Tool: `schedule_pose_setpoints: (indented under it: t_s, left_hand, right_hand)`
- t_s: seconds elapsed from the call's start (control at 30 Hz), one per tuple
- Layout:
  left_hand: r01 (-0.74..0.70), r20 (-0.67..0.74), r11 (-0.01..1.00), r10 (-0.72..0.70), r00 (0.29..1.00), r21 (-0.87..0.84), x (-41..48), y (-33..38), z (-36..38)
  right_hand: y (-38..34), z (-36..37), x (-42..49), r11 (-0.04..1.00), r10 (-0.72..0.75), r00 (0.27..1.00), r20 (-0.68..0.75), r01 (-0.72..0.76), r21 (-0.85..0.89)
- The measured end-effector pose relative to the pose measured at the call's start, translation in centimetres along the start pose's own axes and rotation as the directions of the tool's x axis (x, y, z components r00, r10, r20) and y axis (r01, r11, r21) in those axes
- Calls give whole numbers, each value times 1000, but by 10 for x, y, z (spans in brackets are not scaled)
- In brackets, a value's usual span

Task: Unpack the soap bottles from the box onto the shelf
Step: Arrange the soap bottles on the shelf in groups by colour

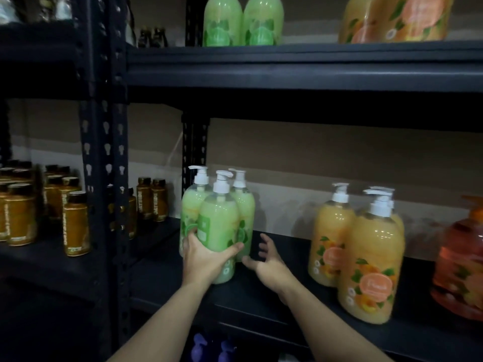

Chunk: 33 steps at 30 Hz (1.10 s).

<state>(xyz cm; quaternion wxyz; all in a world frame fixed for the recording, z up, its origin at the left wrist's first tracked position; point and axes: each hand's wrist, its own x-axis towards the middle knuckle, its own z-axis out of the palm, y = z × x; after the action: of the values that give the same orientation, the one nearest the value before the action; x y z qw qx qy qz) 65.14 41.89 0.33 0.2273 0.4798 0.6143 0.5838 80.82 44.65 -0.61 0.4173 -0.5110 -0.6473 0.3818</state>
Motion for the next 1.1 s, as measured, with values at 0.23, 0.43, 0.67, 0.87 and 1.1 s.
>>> schedule_pose_setpoints:
  t_s: [0.23, 0.43, 0.67, 0.87, 1.1]
  left_hand:
    - [-139, -19, 990, 139, 990, -15, 0, -18, 4]
    - [-127, 1, 992, 127, 992, -2, 2, -22, 5]
    - [-105, 55, 994, 105, 993, 3, 2, -23, 3]
    - [-111, 90, 991, 104, 990, 71, 5, -26, 1]
    - [-101, 82, 992, 94, 992, 80, 7, -28, 3]
  right_hand:
    - [12, 3, 43, 976, -70, 995, 72, 54, 211]
    - [17, 13, 58, 989, -93, 990, 102, 80, 127]
    - [14, 13, 52, 997, -72, 997, -28, 72, 9]
    - [18, 5, 40, 999, -37, 989, -143, 34, -22]
    - [31, -20, 16, 998, -62, 975, -215, 59, -19]
